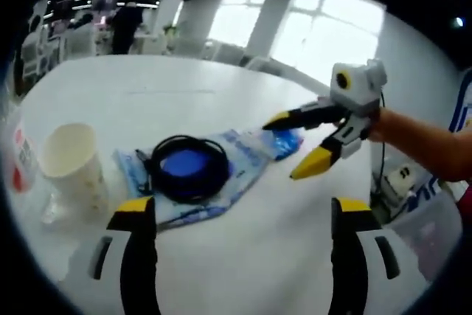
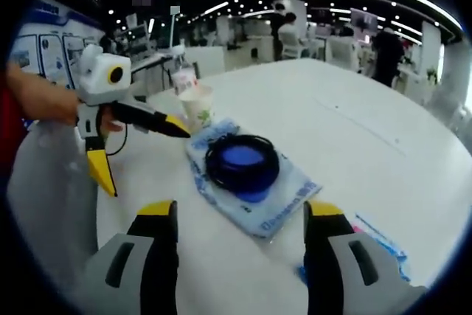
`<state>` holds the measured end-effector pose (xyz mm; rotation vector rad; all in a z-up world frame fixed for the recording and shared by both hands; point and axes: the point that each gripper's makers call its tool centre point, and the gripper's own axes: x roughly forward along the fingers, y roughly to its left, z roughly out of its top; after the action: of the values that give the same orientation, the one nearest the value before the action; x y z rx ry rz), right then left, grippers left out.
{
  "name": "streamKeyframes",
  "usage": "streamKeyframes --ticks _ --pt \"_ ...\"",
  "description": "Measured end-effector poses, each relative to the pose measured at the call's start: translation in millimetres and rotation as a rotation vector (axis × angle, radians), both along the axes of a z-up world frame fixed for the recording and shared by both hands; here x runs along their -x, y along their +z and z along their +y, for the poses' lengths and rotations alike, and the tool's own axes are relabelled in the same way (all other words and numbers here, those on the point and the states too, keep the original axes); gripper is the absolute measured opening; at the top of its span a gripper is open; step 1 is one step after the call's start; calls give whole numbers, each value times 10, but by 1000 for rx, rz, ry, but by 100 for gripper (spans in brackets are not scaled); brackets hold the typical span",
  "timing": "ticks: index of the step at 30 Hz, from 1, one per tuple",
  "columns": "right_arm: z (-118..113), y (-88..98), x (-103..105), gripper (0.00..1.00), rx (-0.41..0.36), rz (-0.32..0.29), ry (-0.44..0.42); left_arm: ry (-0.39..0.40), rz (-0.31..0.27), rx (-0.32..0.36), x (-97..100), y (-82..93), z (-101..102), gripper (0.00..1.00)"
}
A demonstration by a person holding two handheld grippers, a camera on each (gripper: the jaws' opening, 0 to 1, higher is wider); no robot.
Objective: Arrange the tabletop items into an orderly group along one side of the table until the central work area is clear of visible clutter.
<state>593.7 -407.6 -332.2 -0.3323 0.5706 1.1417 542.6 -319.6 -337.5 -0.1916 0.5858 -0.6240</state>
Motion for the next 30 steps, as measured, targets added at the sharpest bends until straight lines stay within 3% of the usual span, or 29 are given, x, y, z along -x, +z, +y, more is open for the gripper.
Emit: streamKeyframes --ticks 8,15,30 --pt "126 40 -108 68 -4 -11 13 46 5 22 -11 16 64 96" --pt "383 69 -226 66 -6 -11 55 72 11 39 -22 43 83 95" --pt "801 -24 -484 61 25 15 111 116 30 46 -50 12 131 92"
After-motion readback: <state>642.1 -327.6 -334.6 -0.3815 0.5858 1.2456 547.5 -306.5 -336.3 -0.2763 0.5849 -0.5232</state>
